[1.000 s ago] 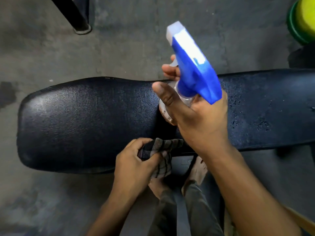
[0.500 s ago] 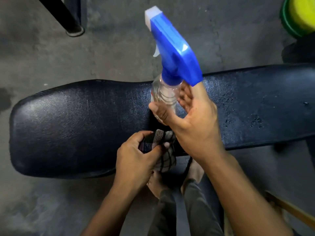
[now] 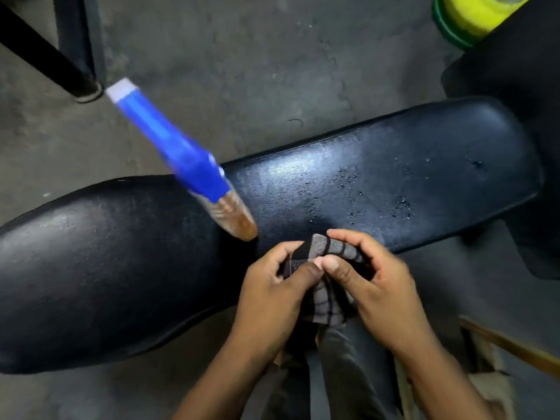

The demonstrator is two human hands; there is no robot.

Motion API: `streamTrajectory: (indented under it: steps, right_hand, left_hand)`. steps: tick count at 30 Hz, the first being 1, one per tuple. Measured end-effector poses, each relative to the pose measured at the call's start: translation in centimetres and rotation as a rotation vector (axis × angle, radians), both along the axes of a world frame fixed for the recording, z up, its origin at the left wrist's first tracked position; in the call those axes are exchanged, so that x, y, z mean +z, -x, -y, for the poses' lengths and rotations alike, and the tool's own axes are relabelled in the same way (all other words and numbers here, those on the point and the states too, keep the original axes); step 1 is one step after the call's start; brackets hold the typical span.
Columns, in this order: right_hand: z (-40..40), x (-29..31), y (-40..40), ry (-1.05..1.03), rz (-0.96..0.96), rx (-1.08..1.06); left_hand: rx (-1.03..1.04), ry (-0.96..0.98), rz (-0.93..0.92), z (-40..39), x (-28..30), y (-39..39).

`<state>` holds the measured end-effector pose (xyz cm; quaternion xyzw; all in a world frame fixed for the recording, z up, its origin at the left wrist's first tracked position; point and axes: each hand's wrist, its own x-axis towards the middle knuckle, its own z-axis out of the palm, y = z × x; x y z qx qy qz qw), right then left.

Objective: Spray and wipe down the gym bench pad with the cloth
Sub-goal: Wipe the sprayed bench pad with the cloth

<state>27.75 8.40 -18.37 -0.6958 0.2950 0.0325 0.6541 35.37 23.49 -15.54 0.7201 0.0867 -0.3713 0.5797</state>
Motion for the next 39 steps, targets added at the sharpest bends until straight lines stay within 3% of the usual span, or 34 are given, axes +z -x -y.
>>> streamTrajectory:
  steps: [5,10,15,18,21,25,28,36,39]
  right_hand:
    - [4.8,0.3,1.3,-0.006,0.02,-0.198]
    - [10.0,-0.8,1.4,0.12,0.02,-0.308]
    - [16.7,-2.4,-0.6,0.324,0.014,-0.489]
    - [21.5,-3.5,-2.1,0.503,-0.006,-0.546]
    - [24.2,-5.0,-2.7,0.851,-0.168,-0.386]
    - [23.7,-7.0,-2.3,1.046,-0.149,-0.03]
    - [23.4,-8.5,-2.3,1.105,-0.27,0.202]
    - [30.6,-9.3,-7.5,1.065,-0.44,0.009]
    - [31.6,-8.5,-10.6,1.052,-0.423,0.094]
  left_hand:
    - [-0.121,-0.01,0.041,5.0,-0.5,-0.3]
    - [-0.297,-0.128,0.174,11.6,-2.2,-1.5]
    - [-0.413,-0.114,0.288,20.1,-4.1,-3.8]
    - [-0.563,-0.151,0.495,25.3,-6.1,-5.9]
    - [-0.707,-0.463,0.876,28.1,-8.3,-8.6]
    - [-0.891,-0.619,1.043,28.5,-10.9,-9.7]
    - [-0.903,-0.638,1.122,28.0,-12.5,-9.7]
    - [-0.908,-0.693,1.152,28.0,-13.3,-10.0]
    - [-0.899,-0.716,1.142,28.4,-13.4,-10.1]
